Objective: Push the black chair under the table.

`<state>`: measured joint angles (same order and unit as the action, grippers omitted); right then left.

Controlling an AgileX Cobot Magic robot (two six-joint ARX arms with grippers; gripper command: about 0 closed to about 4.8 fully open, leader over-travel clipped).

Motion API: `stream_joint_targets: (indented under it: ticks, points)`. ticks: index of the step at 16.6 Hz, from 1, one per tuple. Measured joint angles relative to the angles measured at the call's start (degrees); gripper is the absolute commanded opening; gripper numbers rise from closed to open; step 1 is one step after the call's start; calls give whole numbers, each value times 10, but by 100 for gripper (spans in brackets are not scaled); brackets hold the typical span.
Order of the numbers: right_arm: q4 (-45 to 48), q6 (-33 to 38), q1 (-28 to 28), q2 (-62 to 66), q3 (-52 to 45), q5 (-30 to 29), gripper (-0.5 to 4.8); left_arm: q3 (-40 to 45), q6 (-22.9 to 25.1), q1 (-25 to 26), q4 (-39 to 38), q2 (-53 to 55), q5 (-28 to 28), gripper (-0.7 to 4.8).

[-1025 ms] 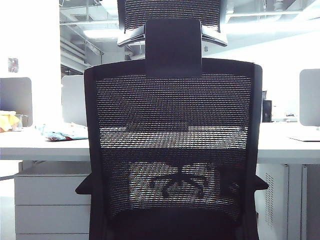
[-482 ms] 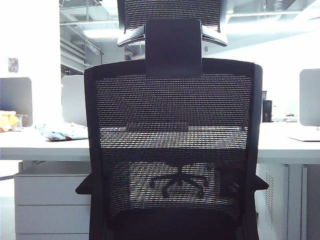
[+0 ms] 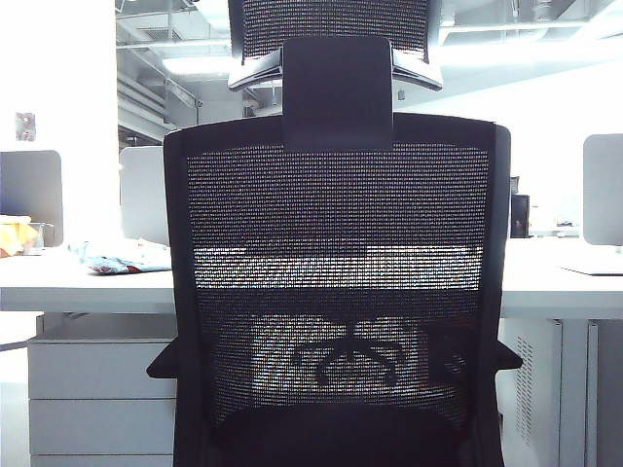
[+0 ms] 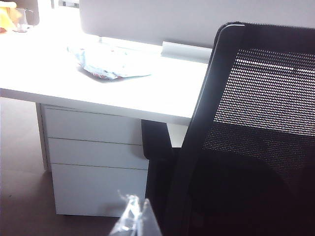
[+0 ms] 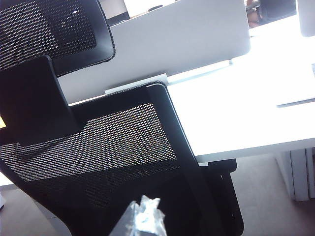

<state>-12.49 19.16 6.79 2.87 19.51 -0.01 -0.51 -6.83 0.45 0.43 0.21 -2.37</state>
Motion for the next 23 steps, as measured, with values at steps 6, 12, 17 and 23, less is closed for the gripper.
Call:
stream_joint_targets:
  ticks: [6,12,17,23]
  points:
    - [0,0,0,0,0,0,-4,0,0,0,0,0,0,-5]
    - [0,-21,0,0,0,0,-4,0,0,0,0,0,0,-5]
    - [3,-106,-66,0,-79,0,-4,0,0,0,0,0,0,-5]
    - [76,-109,-106,-24,-182,-18,-5,0,0,0,0,0,0,-5]
